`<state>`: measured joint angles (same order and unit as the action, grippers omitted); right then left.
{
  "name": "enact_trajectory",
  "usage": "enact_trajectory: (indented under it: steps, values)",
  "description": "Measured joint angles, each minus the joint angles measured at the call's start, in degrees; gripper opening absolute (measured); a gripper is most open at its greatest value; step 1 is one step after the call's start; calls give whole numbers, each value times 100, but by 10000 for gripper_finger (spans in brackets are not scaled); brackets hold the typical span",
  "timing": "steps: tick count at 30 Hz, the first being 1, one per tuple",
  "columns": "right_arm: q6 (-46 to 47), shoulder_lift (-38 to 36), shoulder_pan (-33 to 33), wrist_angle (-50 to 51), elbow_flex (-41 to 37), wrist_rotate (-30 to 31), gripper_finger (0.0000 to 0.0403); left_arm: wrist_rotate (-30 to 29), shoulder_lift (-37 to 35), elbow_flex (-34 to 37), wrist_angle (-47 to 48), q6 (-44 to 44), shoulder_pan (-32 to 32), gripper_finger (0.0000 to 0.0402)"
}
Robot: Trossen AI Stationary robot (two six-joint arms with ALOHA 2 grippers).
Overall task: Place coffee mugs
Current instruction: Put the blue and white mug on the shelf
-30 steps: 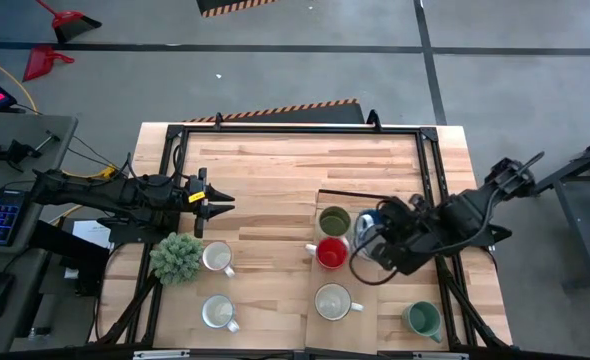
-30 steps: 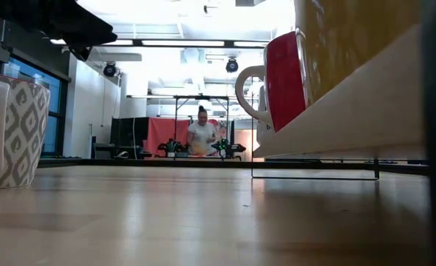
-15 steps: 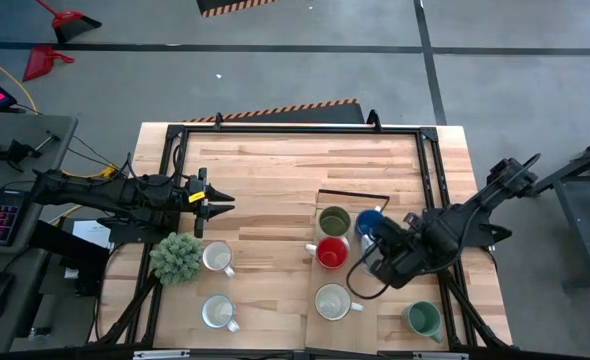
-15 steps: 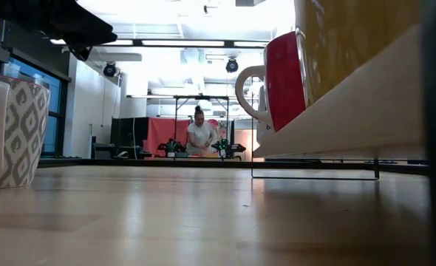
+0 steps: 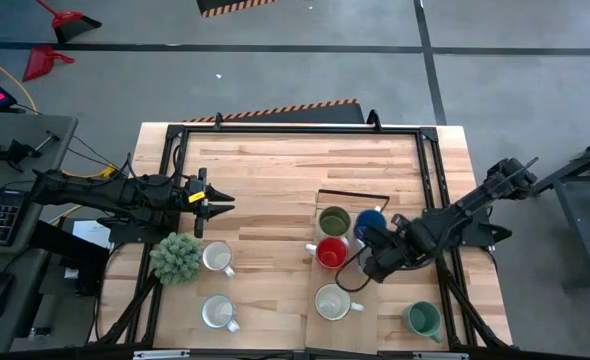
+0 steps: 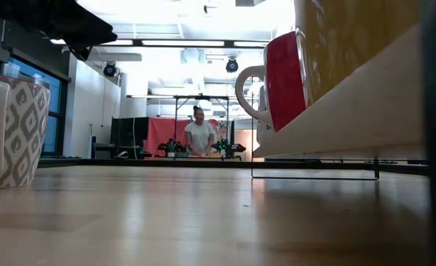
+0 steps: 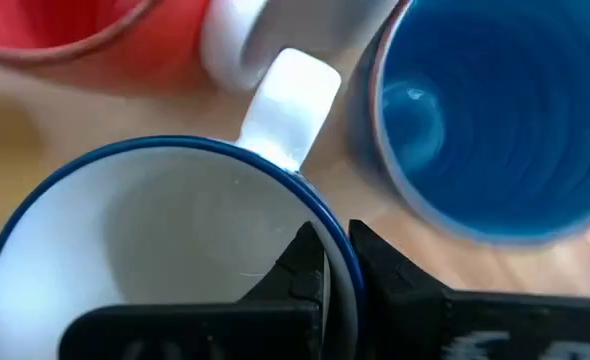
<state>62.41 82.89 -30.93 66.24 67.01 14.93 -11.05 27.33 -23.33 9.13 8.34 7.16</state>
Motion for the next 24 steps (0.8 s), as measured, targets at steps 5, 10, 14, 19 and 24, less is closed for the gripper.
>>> enact_trajectory:
  steps: [5,10,14,19,24]
  values:
    - [-600,-4,345,-399,-178,-108,0,0,2,2,0,101,0,87]
    - [-956,-2,538,-738,-364,-334,0,0,2,2,0,104,-1,87]
    - [-996,-9,546,-842,-414,-410,0,-2,0,2,0,103,-2,87]
    - [-996,-7,546,-969,-420,-440,14,-2,0,2,-2,101,0,87]
    - [-996,-4,546,-1071,-420,-445,36,-2,2,2,-2,100,-1,87]
